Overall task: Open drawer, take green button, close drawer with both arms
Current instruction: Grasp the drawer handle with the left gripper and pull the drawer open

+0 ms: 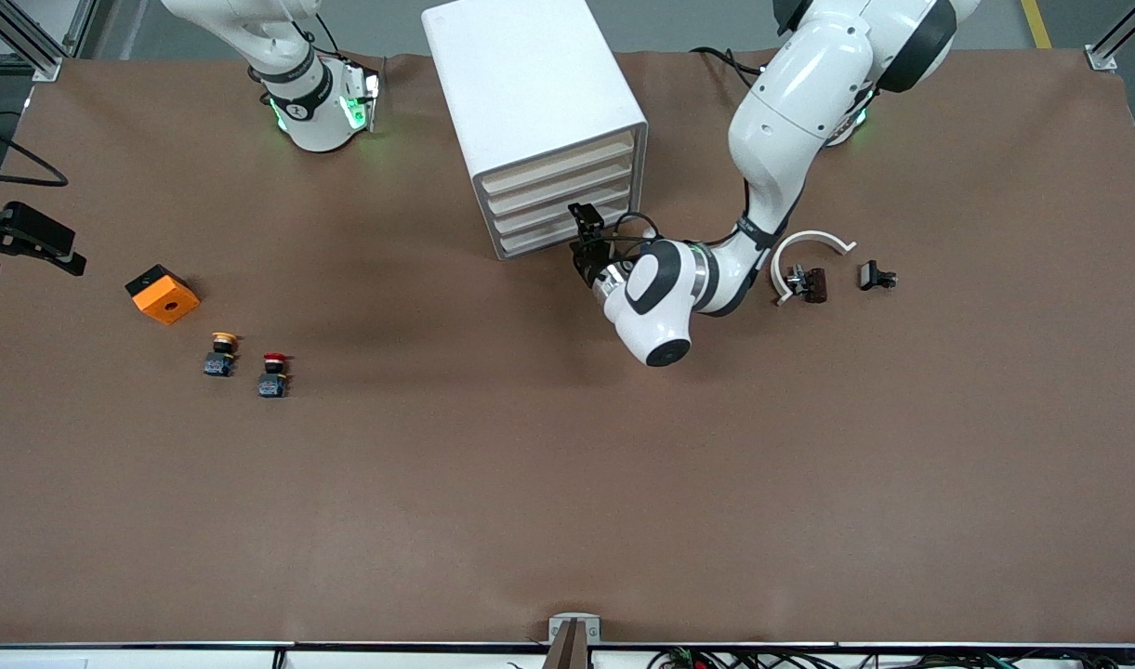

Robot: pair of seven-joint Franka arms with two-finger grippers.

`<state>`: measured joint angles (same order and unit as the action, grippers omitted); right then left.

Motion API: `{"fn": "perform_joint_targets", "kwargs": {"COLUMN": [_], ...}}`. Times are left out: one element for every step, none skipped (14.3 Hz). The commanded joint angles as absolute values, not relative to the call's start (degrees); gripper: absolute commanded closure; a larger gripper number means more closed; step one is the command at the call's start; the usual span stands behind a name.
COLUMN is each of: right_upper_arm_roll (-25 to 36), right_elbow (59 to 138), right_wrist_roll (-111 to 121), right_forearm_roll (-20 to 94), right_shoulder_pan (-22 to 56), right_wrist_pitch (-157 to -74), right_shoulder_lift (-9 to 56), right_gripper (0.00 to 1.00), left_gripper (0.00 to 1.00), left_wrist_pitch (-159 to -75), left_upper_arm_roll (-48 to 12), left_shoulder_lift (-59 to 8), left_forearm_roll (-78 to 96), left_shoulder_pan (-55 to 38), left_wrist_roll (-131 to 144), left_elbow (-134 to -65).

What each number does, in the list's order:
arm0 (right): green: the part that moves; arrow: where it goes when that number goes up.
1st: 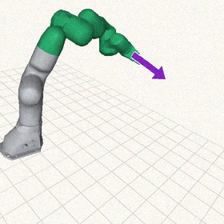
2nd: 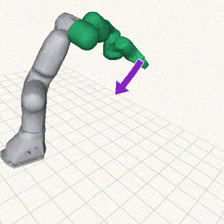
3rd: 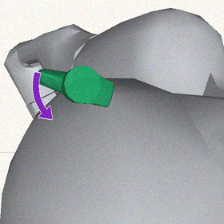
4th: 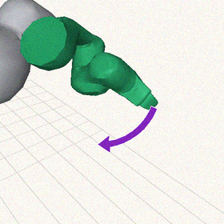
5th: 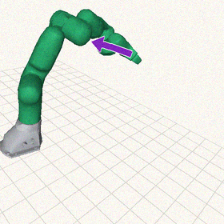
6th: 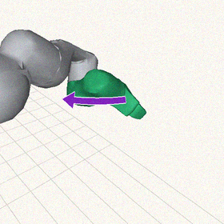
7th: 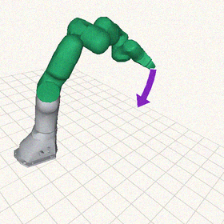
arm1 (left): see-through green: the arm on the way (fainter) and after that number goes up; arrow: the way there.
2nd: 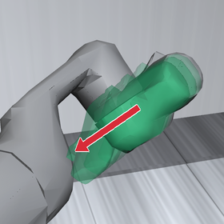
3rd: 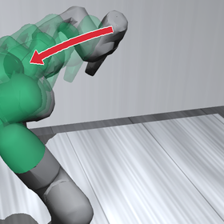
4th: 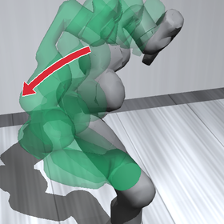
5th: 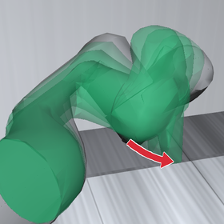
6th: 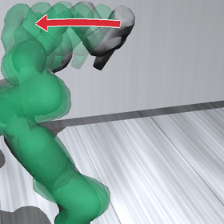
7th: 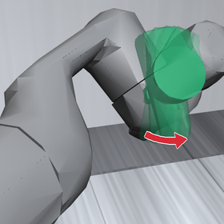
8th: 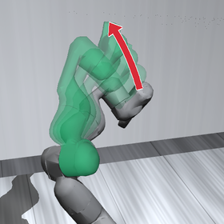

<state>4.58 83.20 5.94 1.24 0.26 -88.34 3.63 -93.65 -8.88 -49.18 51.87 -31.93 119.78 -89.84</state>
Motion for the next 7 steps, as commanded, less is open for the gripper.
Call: {"fn": "perform_joint_targets", "kwargs": {"right_upper_arm_roll": [4.1, 4.1, 4.0, 4.0, 4.0, 4.0, 4.0], "right_elbow": [81.8, 81.8, 81.8, 81.8, 81.8, 81.8, 81.9], "right_wrist_roll": [5.9, 5.9, 5.9, 5.8, 5.9, 5.9, 5.9], "right_forearm_roll": [0.5, 0.5, 0.5, 0.5, 0.6, 0.7, 0.8], "right_shoulder_pan": [-0.1, -0.1, 0.0, 0.0, 0.2, 0.2, 0.3], "right_wrist_pitch": [-87.5, -87.5, -87.5, -87.5, -87.5, -87.4, -87.4], "right_shoulder_lift": [4.3, 4.3, 4.3, 4.3, 4.3, 4.3, 4.3], "right_gripper": [0.0, 0.0, 0.0, 0.0, 0.0, 0.0, 0.0], "left_gripper": [0.39, 0.43, 0.45, 0.55, 0.67, 0.77, 0.88], "left_wrist_pitch": [-91.0, -90.7, -90.7, -90.7, -90.7, -90.7, -90.7], "left_upper_arm_roll": [-8.7, -8.7, -8.7, -8.7, -8.7, -8.7, -8.7], "left_shoulder_lift": [-50.2, -50.3, -50.4, -50.8, -51.0, -51.2, -51.2], "left_forearm_roll": [54.4, 54.4, 54.4, 54.5, 54.5, 54.5, 54.5], "left_shoulder_pan": [-32.0, -32.1, -32.1, -32.1, -32.0, -32.0, -32.0], "left_wrist_roll": [121.6, 122.1, 122.3, 122.3, 122.3, 122.4, 122.4], "left_elbow": [-89.0, -88.9, -88.9, -88.9, -88.9, -88.9, -88.9]}}
